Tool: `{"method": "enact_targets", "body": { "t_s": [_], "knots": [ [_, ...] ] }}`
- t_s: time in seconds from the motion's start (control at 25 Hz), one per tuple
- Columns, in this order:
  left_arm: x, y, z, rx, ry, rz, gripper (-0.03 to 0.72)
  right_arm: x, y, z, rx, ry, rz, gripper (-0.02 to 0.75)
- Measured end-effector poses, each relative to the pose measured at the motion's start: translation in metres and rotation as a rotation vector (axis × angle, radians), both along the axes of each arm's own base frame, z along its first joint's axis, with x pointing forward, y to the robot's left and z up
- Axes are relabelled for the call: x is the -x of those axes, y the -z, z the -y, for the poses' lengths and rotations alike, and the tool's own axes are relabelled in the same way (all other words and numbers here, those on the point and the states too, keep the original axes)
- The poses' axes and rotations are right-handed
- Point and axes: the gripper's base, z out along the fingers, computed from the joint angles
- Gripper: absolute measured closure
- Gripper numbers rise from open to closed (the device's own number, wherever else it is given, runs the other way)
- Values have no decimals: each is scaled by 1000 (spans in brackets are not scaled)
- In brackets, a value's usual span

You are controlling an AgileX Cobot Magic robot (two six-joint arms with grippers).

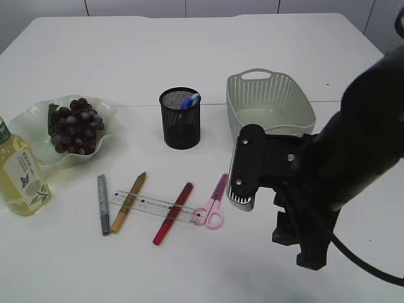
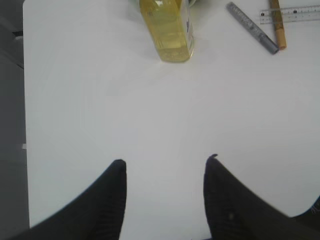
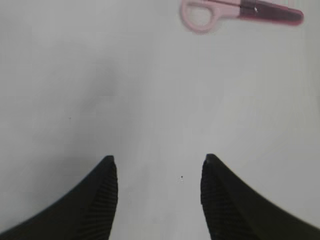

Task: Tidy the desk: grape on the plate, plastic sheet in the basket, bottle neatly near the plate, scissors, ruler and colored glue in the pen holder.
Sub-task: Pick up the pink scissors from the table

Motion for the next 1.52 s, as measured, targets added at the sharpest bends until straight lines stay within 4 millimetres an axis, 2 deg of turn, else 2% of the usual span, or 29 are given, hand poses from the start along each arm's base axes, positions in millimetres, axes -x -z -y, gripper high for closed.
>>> {"method": "enact_targets", "body": {
  "t_s": [0.24,0.4,0.76,0.88,1.16,1.36,1.52],
  "knots": [
    [-15,3,0,-1,0,-71,318,-33,-8,5,-77,-78,-66,344],
    [-21,4,0,-10,-3,-102,318,-56,-11,7,-83,-204,-47,346],
    [-33,7,-2,-28,-10,-155,318,-103,16,-13,-14,-464,-44,347],
    [-36,8,-2,-30,-10,-169,318,-109,18,-16,0,-534,-25,347],
    [-38,8,-2,-31,-9,-177,318,-115,18,-19,2,-569,56,347],
    [-38,8,-3,-39,-12,-177,318,-121,21,-19,61,-722,103,347],
    [-38,8,-4,-52,-17,-177,318,-131,30,-24,102,-843,74,347]
  ]
}}
